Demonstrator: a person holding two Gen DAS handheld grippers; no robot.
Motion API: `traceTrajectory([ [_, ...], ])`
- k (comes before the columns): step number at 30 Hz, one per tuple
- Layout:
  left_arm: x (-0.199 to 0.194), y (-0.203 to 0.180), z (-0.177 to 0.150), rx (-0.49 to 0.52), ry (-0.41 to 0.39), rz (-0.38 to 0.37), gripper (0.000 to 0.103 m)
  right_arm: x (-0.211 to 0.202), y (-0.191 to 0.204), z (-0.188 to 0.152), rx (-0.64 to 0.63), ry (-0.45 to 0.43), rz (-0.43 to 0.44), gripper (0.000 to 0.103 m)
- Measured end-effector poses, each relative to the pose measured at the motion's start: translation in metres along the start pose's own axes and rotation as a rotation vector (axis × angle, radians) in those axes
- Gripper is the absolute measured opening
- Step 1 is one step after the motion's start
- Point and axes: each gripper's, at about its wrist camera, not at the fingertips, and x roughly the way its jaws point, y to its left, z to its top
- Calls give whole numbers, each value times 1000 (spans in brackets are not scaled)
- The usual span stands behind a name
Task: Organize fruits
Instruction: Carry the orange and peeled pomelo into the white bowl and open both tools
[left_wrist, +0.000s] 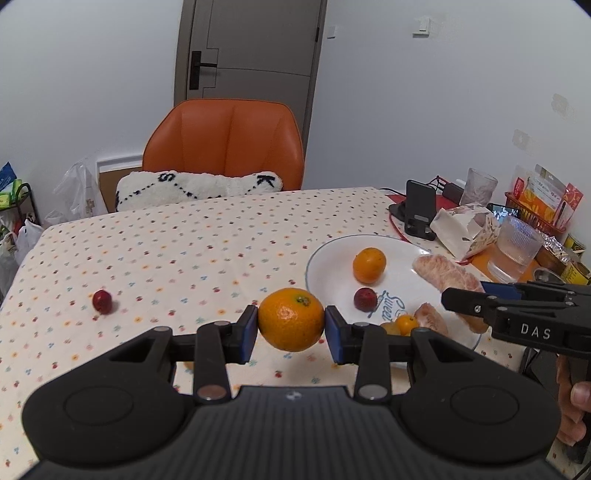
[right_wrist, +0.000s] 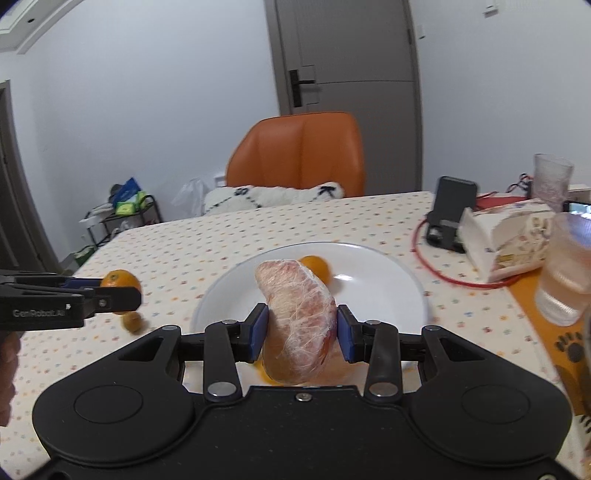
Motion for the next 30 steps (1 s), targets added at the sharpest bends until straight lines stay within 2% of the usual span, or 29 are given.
traceTrajectory([
  [12, 31, -21, 6, 19, 22, -40, 37, 15, -32, 0, 20, 9, -55, 38],
  [24, 60, -35, 8, 18, 52, -71, 37, 35, -44, 3, 19, 22, -79, 38],
  [30, 57, -32, 8, 22, 50, -60, 39, 43, -40, 6, 4, 18, -91, 38],
])
